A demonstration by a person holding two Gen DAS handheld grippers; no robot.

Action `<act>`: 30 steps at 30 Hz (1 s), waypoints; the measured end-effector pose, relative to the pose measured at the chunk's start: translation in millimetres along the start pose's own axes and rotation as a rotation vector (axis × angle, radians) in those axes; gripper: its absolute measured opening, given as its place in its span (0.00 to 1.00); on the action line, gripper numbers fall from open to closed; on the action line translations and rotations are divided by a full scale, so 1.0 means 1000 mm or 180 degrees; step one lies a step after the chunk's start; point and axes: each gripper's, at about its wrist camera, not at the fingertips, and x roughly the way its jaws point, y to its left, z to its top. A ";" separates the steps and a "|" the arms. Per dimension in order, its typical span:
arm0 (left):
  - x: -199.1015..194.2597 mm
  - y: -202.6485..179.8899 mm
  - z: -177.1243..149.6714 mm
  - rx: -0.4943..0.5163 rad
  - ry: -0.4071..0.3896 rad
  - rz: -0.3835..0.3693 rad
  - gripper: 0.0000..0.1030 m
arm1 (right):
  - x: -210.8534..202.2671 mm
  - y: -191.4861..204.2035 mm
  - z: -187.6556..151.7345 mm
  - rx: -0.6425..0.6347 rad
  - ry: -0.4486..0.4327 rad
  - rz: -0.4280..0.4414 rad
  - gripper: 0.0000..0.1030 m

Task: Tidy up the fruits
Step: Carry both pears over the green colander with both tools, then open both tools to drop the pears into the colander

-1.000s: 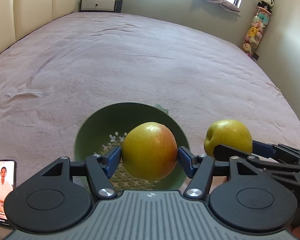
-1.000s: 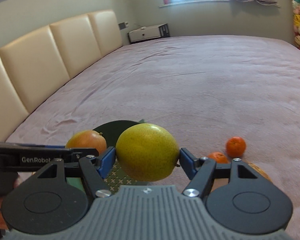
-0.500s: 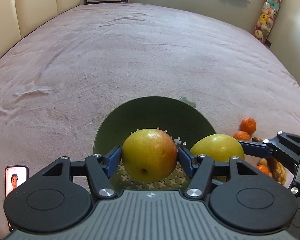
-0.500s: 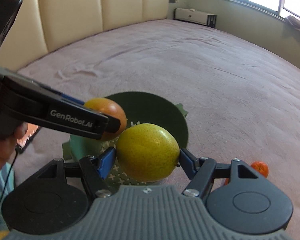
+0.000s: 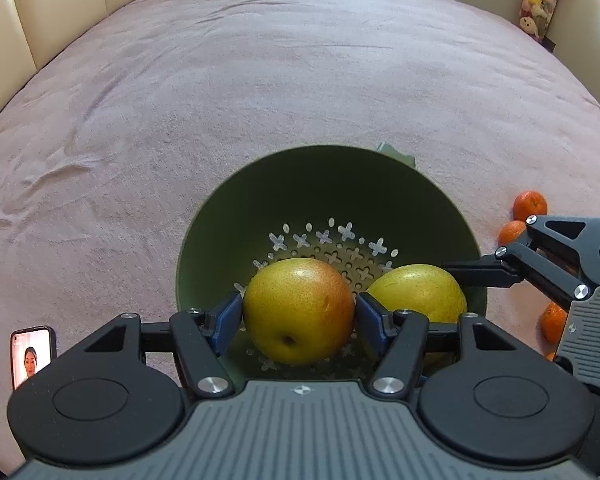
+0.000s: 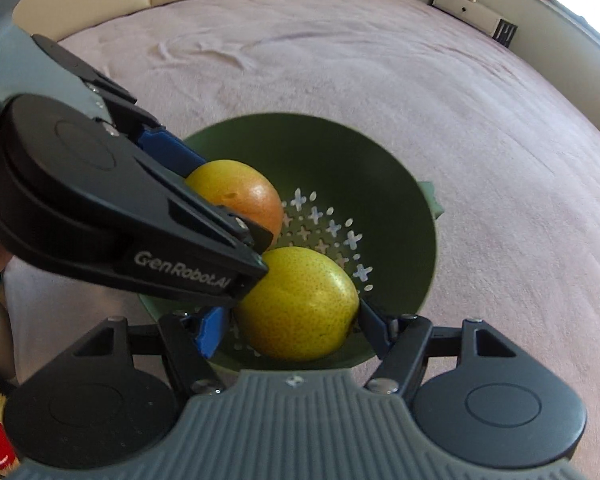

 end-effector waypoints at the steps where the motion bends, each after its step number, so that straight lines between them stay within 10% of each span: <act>1: 0.003 -0.001 0.000 0.0009 0.0022 0.0002 0.69 | 0.003 -0.001 0.000 0.0001 0.0032 0.0017 0.65; 30: 0.034 -0.009 -0.005 0.0182 0.0291 0.0174 0.70 | 0.005 -0.002 -0.004 -0.0089 0.0185 0.0045 0.70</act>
